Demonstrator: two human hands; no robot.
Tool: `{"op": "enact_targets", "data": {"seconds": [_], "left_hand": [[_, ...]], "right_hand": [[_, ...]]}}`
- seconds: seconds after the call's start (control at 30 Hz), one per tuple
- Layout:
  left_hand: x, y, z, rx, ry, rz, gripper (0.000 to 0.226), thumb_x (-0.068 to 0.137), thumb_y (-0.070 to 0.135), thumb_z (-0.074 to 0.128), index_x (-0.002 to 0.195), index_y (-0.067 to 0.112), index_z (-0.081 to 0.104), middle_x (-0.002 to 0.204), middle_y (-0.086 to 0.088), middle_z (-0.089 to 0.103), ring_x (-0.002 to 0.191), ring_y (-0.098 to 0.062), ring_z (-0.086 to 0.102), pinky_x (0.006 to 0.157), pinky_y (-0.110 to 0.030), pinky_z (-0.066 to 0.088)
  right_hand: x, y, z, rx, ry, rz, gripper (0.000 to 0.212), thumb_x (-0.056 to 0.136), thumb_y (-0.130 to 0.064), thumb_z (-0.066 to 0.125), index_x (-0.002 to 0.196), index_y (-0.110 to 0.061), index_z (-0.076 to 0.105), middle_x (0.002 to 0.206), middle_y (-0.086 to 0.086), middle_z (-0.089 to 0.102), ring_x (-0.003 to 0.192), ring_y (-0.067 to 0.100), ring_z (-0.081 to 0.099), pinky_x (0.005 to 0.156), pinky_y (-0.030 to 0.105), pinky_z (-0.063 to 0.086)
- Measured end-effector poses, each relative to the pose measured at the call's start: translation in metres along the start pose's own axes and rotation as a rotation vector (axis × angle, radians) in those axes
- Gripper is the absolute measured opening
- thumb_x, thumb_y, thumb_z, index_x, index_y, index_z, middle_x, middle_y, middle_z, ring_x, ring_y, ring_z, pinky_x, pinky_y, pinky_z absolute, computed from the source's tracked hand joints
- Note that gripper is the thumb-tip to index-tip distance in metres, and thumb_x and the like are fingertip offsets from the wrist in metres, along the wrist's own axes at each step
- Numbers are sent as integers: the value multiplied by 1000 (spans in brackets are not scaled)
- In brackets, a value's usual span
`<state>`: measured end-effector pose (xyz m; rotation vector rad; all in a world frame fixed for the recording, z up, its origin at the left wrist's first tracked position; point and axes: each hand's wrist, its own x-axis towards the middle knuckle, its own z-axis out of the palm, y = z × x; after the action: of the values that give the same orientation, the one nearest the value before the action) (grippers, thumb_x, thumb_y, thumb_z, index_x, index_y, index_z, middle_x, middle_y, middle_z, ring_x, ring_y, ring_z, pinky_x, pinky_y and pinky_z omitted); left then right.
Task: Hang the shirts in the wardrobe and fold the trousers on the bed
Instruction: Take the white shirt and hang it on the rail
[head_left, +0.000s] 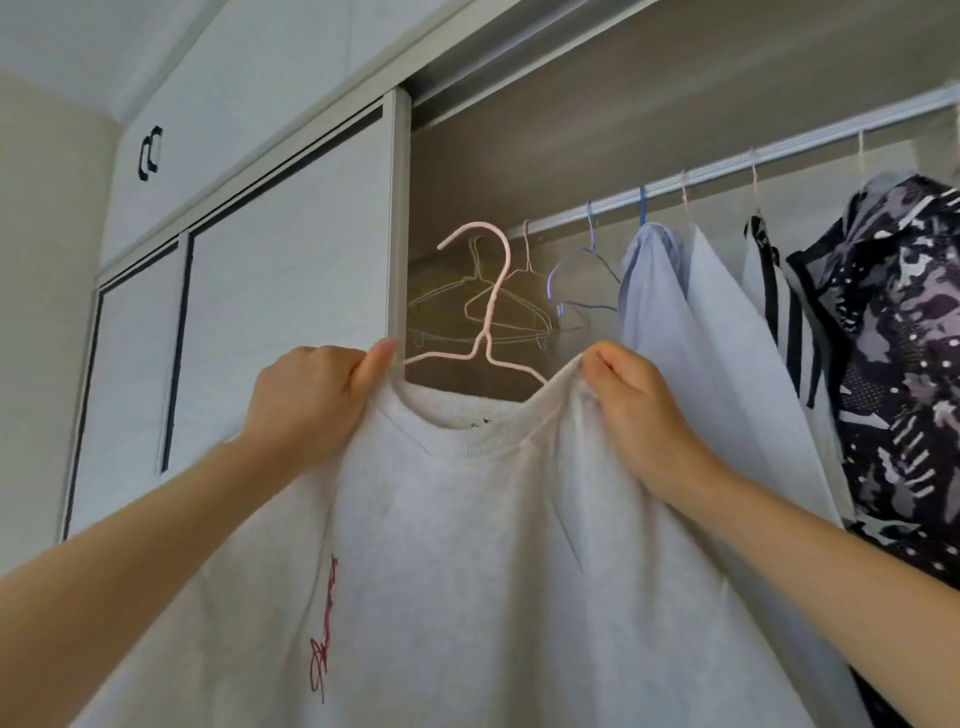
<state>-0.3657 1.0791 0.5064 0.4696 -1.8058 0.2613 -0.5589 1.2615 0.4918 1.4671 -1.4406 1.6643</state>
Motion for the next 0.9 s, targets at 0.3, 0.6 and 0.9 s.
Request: {"op": "enact_targets", "data": {"seconds": [0.3, 0.6, 0.9], "left_hand": [[4, -23, 10, -215, 13, -312, 62, 98, 51, 43, 46, 19, 31, 48, 0, 37, 52, -21, 38, 53, -32, 26], [11, -36, 9, -211, 64, -442, 61, 98, 49, 46, 52, 15, 25, 48, -1, 30, 51, -23, 33, 52, -33, 22], [10, -37, -1, -98, 80, -347, 61, 99, 50, 42, 52, 14, 29, 49, -5, 37, 52, -26, 39, 53, -34, 28]], "right_hand": [[13, 15, -23, -344, -120, -4, 21, 93, -16, 53, 74, -7, 49, 74, 0, 50, 64, 14, 44, 61, 22, 35], [-6, 24, -27, -558, -172, -91, 27, 84, -59, 56, 85, -34, 46, 85, -14, 56, 79, 7, 56, 70, 34, 48], [9, 25, -30, -486, -56, -73, 25, 90, -26, 64, 68, -37, 59, 71, -17, 66, 73, 1, 61, 70, 28, 49]]}}
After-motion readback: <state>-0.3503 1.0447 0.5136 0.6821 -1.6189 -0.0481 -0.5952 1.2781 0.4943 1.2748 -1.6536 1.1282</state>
